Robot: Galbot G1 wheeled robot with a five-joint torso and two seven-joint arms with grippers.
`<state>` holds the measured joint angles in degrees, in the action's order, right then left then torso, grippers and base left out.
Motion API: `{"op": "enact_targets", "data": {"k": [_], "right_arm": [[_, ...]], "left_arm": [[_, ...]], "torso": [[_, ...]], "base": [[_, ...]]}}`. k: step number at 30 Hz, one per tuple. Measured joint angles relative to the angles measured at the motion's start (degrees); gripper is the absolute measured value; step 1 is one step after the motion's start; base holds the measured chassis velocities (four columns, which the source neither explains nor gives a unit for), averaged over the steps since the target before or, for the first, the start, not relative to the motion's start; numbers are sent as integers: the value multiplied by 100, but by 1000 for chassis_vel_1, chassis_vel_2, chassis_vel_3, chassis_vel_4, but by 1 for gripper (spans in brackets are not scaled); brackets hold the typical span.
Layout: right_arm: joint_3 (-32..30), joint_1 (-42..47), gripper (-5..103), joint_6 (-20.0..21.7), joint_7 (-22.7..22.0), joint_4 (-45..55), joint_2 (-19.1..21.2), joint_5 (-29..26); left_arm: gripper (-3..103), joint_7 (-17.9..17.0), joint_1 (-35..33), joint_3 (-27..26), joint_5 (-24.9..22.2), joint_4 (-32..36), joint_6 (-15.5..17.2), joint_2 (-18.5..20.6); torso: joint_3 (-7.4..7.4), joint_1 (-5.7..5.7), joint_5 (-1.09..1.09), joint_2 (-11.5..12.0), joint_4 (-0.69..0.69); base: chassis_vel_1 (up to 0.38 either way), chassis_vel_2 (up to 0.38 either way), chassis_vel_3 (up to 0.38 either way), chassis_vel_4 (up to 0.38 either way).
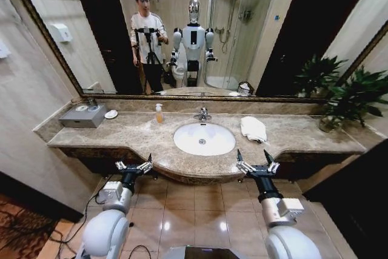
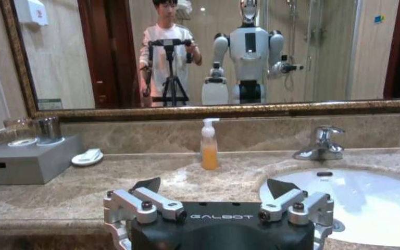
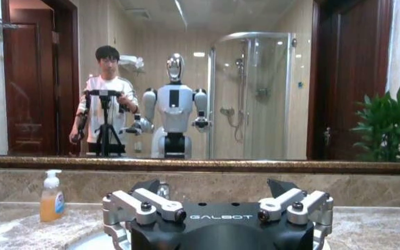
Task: Pick up the towel from the sink counter and wipe the mirror surface.
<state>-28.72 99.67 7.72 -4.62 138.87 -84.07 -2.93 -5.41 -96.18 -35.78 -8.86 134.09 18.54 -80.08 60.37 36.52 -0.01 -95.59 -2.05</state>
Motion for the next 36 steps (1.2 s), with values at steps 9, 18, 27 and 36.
{"op": "enact_targets", "data": {"k": [9,18,27,36], "right_arm": [[-5,-18,100,-220,-19,-69,3,-26],[-16,32,100,-264,-12,-37,0,-38],[-21,43,100,-294,-11,-52,-6,-52],[-12,58,100,-359,-6,-38,2,-75]], "left_arm": [[100,0,0,0,0,0,0,0],[100,0,0,0,0,0,0,0],[100,0,0,0,0,0,0,0],[100,0,0,0,0,0,0,0]], "torso": [[0,-1,0,0,0],[0,0,0,0,0],[0,0,0,0,-1],[0,0,0,0,0]], "base": [[0,0,0,0],[0,0,0,0],[0,0,0,0],[0,0,0,0]]}}
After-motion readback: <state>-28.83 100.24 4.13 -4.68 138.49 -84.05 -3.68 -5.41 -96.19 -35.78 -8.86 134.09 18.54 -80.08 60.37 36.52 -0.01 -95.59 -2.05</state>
